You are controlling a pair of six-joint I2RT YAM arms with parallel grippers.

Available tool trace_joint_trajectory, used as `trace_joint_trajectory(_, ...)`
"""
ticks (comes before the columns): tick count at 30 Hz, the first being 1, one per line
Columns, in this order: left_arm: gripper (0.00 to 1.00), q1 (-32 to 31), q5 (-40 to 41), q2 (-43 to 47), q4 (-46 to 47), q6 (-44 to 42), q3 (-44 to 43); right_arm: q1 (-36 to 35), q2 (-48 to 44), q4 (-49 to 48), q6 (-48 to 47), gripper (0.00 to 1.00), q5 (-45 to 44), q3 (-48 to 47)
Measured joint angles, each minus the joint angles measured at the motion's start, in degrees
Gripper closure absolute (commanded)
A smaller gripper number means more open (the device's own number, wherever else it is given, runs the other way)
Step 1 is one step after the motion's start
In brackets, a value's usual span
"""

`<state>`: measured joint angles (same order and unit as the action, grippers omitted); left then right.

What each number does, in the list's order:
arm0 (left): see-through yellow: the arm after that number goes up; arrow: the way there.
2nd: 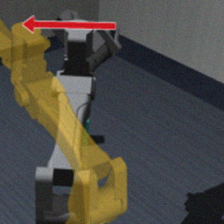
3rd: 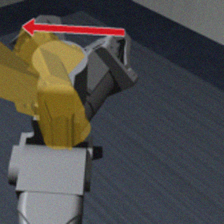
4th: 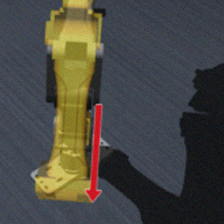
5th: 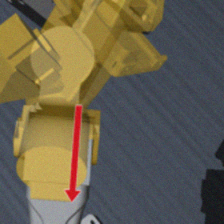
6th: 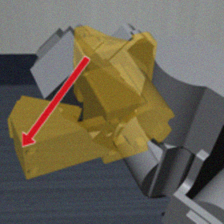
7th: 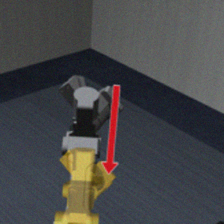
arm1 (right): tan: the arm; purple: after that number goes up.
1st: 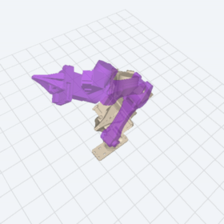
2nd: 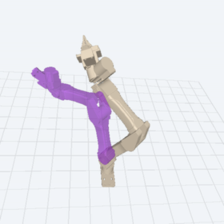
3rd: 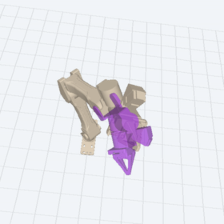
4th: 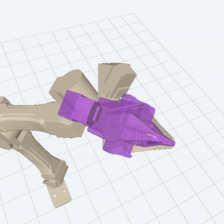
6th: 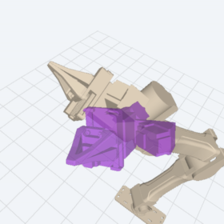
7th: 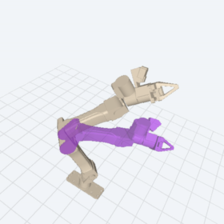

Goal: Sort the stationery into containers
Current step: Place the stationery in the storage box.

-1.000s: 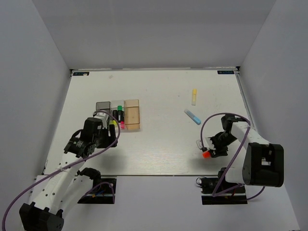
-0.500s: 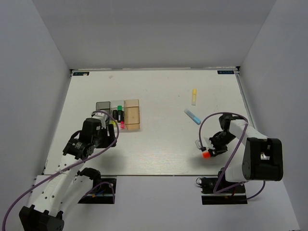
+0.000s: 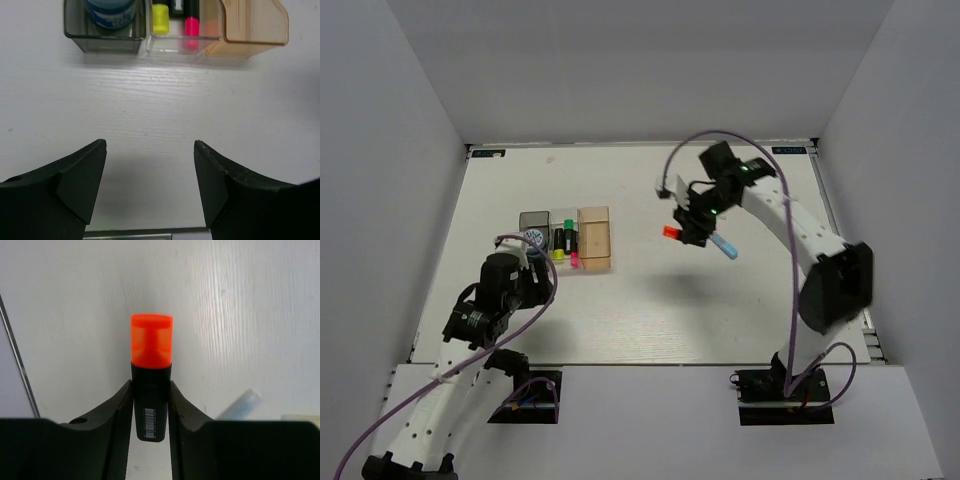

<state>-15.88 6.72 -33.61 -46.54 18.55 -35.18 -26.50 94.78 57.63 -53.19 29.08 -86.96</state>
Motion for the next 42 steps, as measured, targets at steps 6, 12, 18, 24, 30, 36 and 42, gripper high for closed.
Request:
trace_joint_trajectory(6,0.18,0.85,7.02,9.73,1.62,0.33,2.10,-12.00,22.45,-4.13,32.15,1.00,-0.20,-24.92)
trace_joint_trajectory(12,0.18,1.64,14.29,15.50,2.01,0.63,2.93,-20.74,31.26,-12.94,57.16,1.00,-1.81,-32.70)
trace_joint_trajectory(18,0.18,1.68,18.12,16.20,2.01,0.81,3.08,-22.16,33.05,-25.53,76.74,1.00,-5.53,-33.33)
trace_joint_trajectory(24,0.18,1.84,19.69,15.39,1.97,0.81,3.37,-20.90,37.59,-32.87,89.35,1.00,-13.99,-36.52)
trace_joint_trajectory(30,0.18,1.84,20.26,14.80,1.97,0.81,3.43,-20.52,43.78,-37.81,94.29,1.00,-16.52,-38.97)
trace_joint_trajectory(36,0.18,1.84,20.35,14.08,1.97,0.81,3.45,-20.85,46.29,-41.55,96.48,1.00,-14.80,-38.95)
trace_joint_trajectory(42,0.18,1.84,20.33,13.73,1.97,0.81,3.45,-21.20,46.42,-44.48,96.26,0.94,-13.27,-38.91)
